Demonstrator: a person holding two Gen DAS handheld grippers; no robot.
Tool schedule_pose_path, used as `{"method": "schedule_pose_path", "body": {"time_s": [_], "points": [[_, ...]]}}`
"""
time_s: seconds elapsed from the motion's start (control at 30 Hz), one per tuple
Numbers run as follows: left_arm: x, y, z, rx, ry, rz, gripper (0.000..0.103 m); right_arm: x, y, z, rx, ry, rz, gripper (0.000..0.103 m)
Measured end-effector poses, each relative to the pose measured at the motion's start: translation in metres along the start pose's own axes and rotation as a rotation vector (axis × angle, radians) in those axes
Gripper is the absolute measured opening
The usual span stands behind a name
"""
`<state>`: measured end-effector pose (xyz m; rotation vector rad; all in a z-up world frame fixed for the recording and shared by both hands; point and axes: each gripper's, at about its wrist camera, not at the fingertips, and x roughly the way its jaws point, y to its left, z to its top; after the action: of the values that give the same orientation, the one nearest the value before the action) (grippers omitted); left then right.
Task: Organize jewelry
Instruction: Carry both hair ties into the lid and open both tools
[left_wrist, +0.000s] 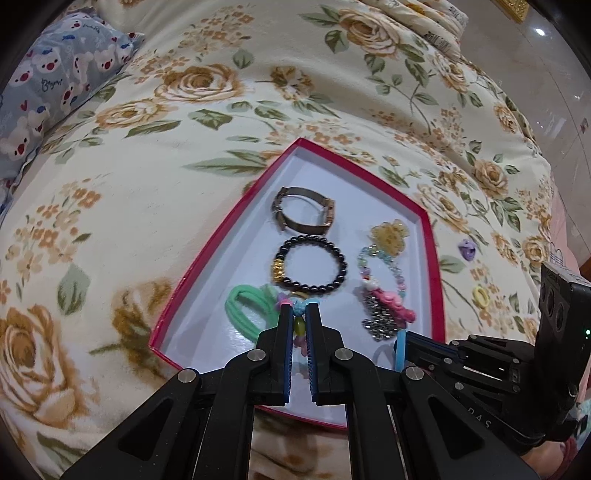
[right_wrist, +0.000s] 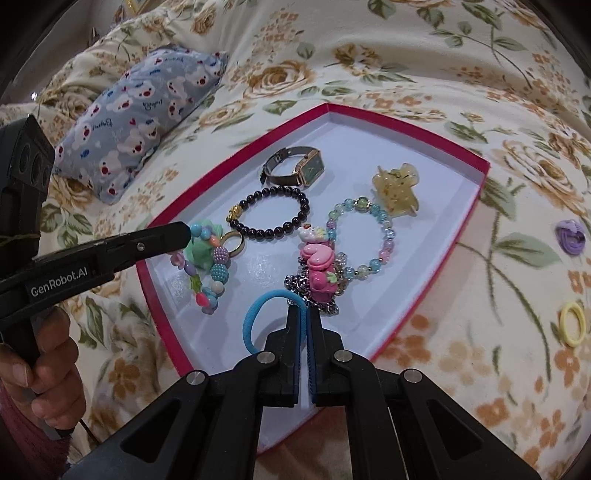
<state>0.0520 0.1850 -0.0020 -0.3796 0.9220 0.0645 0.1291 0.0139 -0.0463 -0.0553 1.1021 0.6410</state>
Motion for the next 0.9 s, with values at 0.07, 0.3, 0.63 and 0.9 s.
{"method": "schedule_pose_path", "body": {"time_s": [0.07, 0.3, 0.63, 0.9], "points": [[0.004, 0.003, -0.001, -0.006, 0.006, 0.009, 0.005, 0.002, 0.001, 0.0, -0.005, 0.005, -0.001, 0.003], [0.014, 0.008, -0.001, -0.012, 0.017, 0.025, 0.005, 0.006, 0.002, 0.002, -0.006, 0.01, 0.004, 0.005], [0.016, 0.009, -0.001, -0.013, 0.026, 0.023, 0.006, 0.005, 0.002, 0.002, 0.007, 0.006, 0.017, 0.006], [0.014, 0.008, -0.002, -0.004, 0.035, 0.03, 0.006, -0.001, 0.0, 0.0, 0.033, -0.006, 0.04, 0.017]]}}
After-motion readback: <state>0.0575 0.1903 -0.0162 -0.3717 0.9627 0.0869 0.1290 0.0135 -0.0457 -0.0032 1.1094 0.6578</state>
